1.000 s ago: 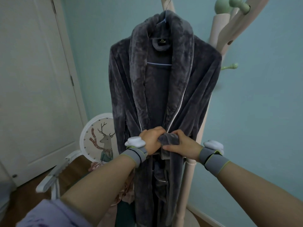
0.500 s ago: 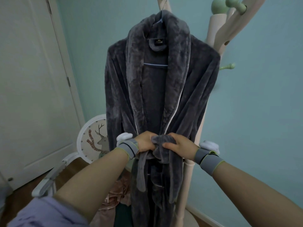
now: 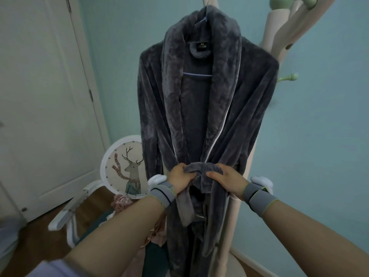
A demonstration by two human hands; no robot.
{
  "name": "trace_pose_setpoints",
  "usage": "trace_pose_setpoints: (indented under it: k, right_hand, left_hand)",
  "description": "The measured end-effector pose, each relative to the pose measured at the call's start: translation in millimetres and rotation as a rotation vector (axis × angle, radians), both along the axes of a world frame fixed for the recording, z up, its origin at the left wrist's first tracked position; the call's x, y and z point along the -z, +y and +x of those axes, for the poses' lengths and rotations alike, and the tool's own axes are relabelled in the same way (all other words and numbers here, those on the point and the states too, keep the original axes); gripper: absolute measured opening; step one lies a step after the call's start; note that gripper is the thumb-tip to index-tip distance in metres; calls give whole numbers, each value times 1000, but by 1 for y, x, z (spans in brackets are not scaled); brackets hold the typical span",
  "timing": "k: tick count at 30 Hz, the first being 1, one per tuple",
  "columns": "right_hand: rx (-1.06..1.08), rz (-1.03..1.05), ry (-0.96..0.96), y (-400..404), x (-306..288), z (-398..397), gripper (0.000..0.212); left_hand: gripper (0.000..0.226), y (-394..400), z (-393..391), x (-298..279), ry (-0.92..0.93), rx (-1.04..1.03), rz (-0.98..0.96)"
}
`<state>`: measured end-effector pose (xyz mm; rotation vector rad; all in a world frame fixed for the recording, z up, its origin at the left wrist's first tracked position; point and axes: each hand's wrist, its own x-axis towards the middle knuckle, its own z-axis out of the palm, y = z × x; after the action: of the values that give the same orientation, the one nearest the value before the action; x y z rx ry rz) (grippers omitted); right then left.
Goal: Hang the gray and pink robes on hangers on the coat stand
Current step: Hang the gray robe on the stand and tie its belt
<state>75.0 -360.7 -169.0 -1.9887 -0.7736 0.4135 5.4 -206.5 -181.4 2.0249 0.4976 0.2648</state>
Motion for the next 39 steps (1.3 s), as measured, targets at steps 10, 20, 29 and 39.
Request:
trace_pose_setpoints:
  k: [10, 20, 29, 39]
  right_hand:
    - [31, 55, -24, -2, -2, 3, 24]
    - [-7, 9, -39, -1, -1, 2, 31]
    - [-28, -206, -322, 1, 8, 1, 33]
    - [44, -388, -516, -13, 11, 15, 54]
  left_hand:
    - [48, -16, -4, 0, 94, 21, -767]
    - [31, -28, 0, -7, 126, 44, -934]
    - [43, -13, -2, -8, 158, -50, 22]
    - [27, 12, -8, 4, 251, -97, 32]
